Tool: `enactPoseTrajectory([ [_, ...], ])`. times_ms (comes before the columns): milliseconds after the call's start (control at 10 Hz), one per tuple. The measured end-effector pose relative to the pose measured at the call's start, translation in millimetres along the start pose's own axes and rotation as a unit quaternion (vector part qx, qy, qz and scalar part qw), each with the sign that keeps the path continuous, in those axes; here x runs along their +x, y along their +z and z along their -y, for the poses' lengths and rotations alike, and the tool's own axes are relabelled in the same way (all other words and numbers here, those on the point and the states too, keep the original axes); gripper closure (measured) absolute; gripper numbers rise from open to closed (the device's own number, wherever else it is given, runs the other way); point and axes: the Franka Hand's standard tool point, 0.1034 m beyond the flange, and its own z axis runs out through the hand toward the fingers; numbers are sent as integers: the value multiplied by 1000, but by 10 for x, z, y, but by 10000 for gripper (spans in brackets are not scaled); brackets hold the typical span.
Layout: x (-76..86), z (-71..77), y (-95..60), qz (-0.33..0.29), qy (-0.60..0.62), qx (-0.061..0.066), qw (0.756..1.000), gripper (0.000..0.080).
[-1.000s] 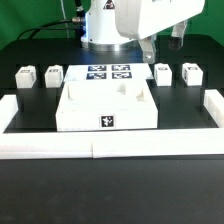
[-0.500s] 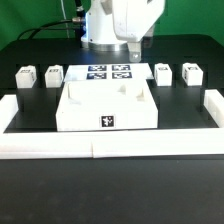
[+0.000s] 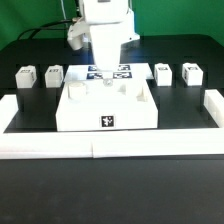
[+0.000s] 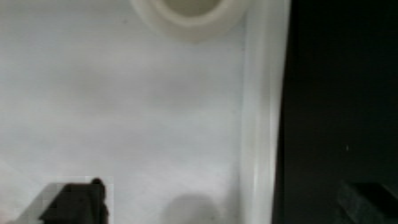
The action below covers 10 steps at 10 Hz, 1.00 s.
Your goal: Assemble square table
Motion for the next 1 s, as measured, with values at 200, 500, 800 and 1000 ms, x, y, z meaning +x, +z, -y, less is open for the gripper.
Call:
enactPoseTrajectory([
  [200, -54, -3, 146, -4, 11, 10, 1000, 150],
  [500, -58, 5, 146, -4, 12, 10, 1000, 246],
  [800, -59, 12, 149, -4, 12, 11, 1000, 582],
  [1000, -60, -6, 140, -4, 12, 7, 1000, 742],
])
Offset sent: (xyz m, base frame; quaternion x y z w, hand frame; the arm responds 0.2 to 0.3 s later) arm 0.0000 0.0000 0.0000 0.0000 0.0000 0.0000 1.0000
